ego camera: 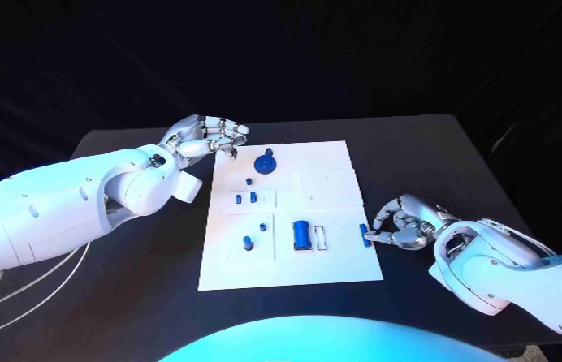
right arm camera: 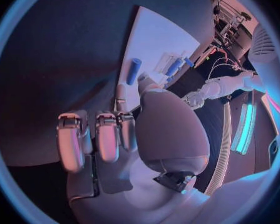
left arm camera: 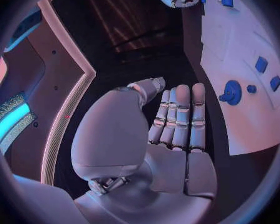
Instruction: Assemble the parts on the task board
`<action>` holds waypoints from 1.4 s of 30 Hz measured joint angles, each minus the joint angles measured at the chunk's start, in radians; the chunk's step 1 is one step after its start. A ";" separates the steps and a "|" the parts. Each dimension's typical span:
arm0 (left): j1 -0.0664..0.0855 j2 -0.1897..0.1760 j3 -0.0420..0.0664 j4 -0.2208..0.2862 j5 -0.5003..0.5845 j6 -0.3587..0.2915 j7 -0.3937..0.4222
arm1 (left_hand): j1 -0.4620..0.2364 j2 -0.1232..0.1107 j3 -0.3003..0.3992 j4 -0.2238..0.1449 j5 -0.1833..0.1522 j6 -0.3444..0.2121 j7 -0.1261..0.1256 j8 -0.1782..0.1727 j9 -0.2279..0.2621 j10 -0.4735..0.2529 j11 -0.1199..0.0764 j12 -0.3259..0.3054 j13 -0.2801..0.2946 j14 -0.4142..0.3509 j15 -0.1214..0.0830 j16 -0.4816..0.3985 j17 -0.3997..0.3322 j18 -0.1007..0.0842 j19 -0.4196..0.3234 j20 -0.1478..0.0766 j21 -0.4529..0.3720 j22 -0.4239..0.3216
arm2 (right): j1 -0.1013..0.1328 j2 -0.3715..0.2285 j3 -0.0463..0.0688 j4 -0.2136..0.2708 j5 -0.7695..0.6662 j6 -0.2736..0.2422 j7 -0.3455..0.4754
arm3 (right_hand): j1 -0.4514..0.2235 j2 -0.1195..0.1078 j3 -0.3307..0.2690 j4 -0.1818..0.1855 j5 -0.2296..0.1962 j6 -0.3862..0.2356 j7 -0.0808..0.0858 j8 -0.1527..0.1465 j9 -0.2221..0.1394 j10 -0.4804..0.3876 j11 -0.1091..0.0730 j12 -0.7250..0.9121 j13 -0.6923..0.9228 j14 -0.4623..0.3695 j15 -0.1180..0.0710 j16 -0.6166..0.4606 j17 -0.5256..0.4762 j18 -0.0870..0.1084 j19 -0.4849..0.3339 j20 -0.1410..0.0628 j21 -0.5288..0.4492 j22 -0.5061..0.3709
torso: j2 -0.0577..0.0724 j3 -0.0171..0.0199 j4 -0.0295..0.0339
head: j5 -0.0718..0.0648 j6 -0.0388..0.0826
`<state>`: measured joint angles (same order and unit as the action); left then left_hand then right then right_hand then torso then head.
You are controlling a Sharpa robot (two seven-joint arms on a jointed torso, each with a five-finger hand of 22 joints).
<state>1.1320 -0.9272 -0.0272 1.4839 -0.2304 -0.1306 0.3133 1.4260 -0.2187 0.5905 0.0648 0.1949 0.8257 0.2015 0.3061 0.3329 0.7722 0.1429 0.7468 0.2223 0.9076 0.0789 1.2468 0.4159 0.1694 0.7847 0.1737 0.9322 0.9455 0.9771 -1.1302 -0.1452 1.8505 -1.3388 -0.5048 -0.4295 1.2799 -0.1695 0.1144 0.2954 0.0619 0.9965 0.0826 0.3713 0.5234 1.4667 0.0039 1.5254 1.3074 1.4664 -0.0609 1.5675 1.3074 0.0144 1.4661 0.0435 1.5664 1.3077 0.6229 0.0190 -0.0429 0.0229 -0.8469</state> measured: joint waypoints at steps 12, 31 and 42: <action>0.000 -0.004 0.000 -0.001 0.001 0.000 -0.001 | 0.000 0.000 0.000 0.000 0.000 0.000 0.000 0.000 0.000 0.000 0.000 0.000 0.000 0.000 0.000 0.004 0.000 0.000 0.000 0.000 -0.004 0.000 | -0.009 0.038 0.000 -0.020 -0.022 0.004 -0.039 | -0.009 0.001 0.001 -0.001 0.000 0.023 -0.009 0.000 0.002 0.000 0.000 0.000 0.000 0.000 0.000 0.000 0.000 0.000 0.000 0.000 0.000 0.000 | 0.000 -0.0006 0.0010 | 0.004 -0.005; 0.000 -0.006 0.000 -0.001 0.000 0.001 -0.005 | 0.000 0.000 0.000 0.000 0.000 0.000 0.000 0.004 0.001 0.000 0.000 0.000 0.000 0.000 0.000 0.004 0.001 0.000 0.000 0.000 -0.004 -0.001 | -0.008 0.081 0.011 -0.031 -0.155 0.082 -0.095 | 0.133 -0.006 0.078 -0.033 -0.006 0.051 -0.022 0.002 0.011 -0.002 -0.009 0.000 0.000 0.000 -0.008 0.000 0.001 0.000 0.000 0.000 0.000 0.000 | -0.001 -0.0018 0.0004 | 0.005 -0.007; 0.000 -0.008 0.000 -0.001 0.000 0.001 -0.007 | 0.000 0.000 0.000 0.000 0.000 0.000 0.000 0.004 0.001 0.000 0.000 0.000 0.000 0.000 0.000 0.004 0.001 0.000 0.000 0.000 -0.004 -0.002 | -0.011 0.082 0.007 -0.007 -0.207 0.075 -0.121 | 0.149 0.015 0.124 -0.021 0.002 0.056 -0.027 -0.003 -0.006 -0.001 -0.016 0.000 0.000 -0.002 -0.010 0.000 0.001 0.000 0.000 -0.008 0.000 0.000 | -0.002 -0.0017 0.0004 | 0.008 -0.005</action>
<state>1.1317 -0.9347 -0.0274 1.4829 -0.2302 -0.1294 0.3061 1.4261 -0.2187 0.5905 0.0648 0.1950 0.8258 0.2015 0.3104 0.3336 0.7722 0.1429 0.7466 0.2223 0.9076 0.0789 1.2506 0.4165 0.1694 0.7846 0.1736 0.9283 0.9438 0.9661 -1.0484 -0.1386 1.8437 -1.5455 -0.4294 -0.5508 1.4288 -0.1543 0.2383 0.2745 0.0642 1.0524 0.0553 0.3679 0.5169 1.4652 -0.0124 1.5254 1.3073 1.4645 -0.0704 1.5675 1.3080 0.0143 1.4662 0.0356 1.5664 1.3076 0.6214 0.0173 -0.0425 0.0310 -0.8522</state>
